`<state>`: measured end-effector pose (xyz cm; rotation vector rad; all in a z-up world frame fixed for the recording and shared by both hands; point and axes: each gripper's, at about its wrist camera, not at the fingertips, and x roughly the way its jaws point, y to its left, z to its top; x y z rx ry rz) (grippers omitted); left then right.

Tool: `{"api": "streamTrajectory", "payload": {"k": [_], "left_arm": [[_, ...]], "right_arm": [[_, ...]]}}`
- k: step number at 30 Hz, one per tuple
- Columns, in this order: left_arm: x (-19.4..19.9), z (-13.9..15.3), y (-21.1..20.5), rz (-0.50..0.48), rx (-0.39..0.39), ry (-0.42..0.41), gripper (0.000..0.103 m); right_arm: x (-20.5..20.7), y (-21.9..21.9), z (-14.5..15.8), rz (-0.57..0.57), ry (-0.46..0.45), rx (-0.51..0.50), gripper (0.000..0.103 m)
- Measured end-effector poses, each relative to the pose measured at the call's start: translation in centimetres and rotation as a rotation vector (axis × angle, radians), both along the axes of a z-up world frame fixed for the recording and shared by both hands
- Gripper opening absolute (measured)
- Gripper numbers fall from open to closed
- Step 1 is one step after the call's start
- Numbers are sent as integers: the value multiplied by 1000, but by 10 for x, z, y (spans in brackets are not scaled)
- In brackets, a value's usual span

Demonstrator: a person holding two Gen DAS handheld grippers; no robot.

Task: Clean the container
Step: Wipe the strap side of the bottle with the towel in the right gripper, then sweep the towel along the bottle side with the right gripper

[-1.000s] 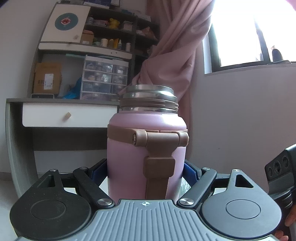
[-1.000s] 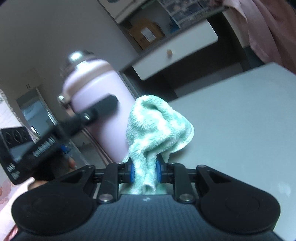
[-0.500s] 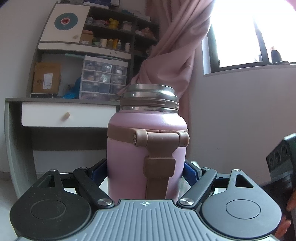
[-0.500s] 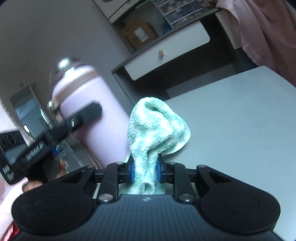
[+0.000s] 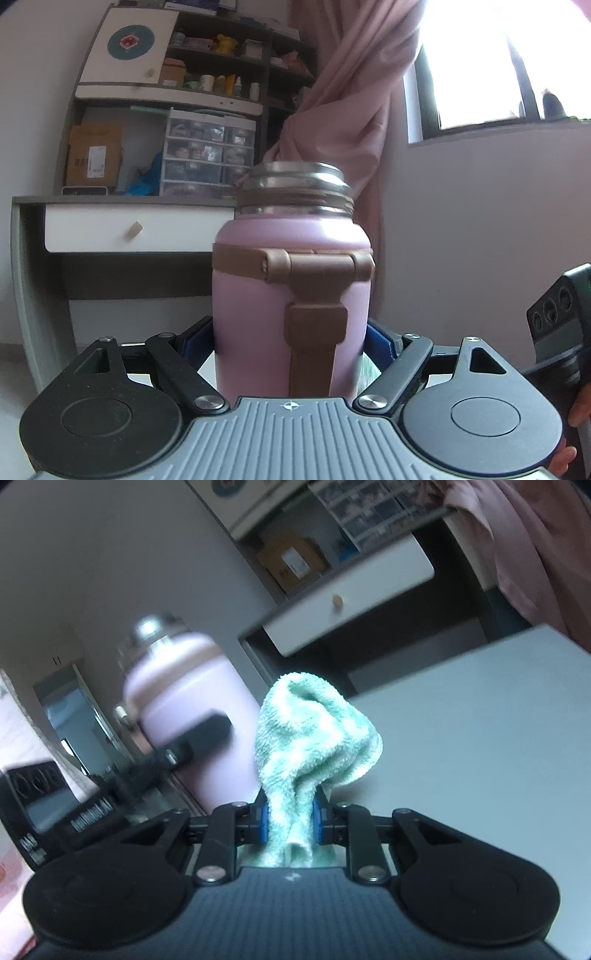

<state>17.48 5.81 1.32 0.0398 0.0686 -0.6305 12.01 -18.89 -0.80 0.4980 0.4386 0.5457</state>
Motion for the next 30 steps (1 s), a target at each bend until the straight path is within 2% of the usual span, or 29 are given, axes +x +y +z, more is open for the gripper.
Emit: {"api": "streamTrajectory", "payload": {"k": [5,16,27,30], "left_arm": [[0,0,1,-3,-6,8,83],[6,3,0,-1,-15,14,83],[4,0,0,2,-15,13,83],[8,1,-2,2,-26,22,83]], "right_arm": [[-1,7,-7,-4,13,-55,22],[-1,7,-3,-7,20,-64,22],[-8,-2,31,-8,-90,-4,22],[-3,-1,32,-8,-91,0,22]]}}
